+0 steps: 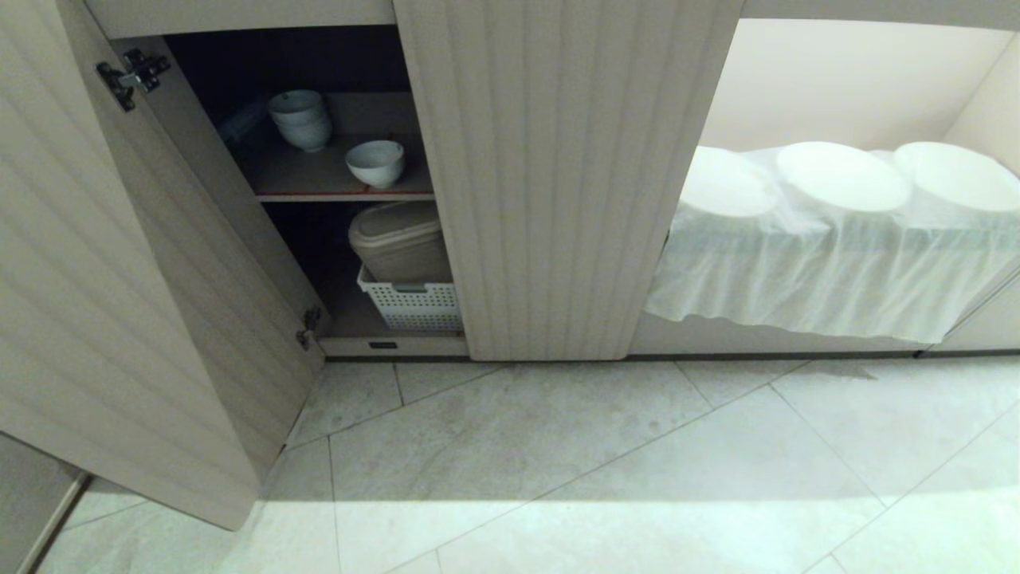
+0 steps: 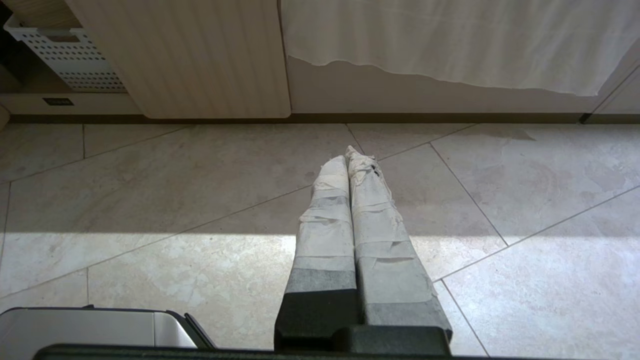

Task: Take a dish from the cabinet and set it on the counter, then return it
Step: Take the bowl from the cabinet

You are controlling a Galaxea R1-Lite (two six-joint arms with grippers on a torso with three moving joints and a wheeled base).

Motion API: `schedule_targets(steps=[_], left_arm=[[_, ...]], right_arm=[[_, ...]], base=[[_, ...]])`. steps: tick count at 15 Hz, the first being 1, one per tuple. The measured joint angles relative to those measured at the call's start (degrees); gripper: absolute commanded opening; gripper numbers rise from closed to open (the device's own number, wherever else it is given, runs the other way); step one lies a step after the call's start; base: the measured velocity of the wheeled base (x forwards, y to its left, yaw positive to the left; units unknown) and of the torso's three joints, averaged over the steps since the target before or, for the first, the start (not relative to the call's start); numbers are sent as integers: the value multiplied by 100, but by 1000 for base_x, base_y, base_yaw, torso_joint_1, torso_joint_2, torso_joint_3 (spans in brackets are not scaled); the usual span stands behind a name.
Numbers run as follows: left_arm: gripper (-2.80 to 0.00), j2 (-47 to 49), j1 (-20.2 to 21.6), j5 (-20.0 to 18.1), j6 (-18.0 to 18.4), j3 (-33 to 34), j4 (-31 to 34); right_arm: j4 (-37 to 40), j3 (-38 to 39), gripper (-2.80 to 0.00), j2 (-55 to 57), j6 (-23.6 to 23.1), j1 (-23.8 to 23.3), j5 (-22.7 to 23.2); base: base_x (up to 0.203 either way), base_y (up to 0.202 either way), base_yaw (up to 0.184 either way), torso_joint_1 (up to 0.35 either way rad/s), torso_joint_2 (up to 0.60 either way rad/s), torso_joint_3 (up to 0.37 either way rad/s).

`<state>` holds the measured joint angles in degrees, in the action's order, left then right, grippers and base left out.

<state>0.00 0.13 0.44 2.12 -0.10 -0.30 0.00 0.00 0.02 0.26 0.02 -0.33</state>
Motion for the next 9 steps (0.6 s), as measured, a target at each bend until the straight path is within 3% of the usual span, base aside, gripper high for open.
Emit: schedule_targets(steps=[9], left_arm=[[-280,0,2,0,-17,0,0]], right_arm=[[0,0,-280,0,-1,0,0]], base=[[6,0,0,1,0,0]])
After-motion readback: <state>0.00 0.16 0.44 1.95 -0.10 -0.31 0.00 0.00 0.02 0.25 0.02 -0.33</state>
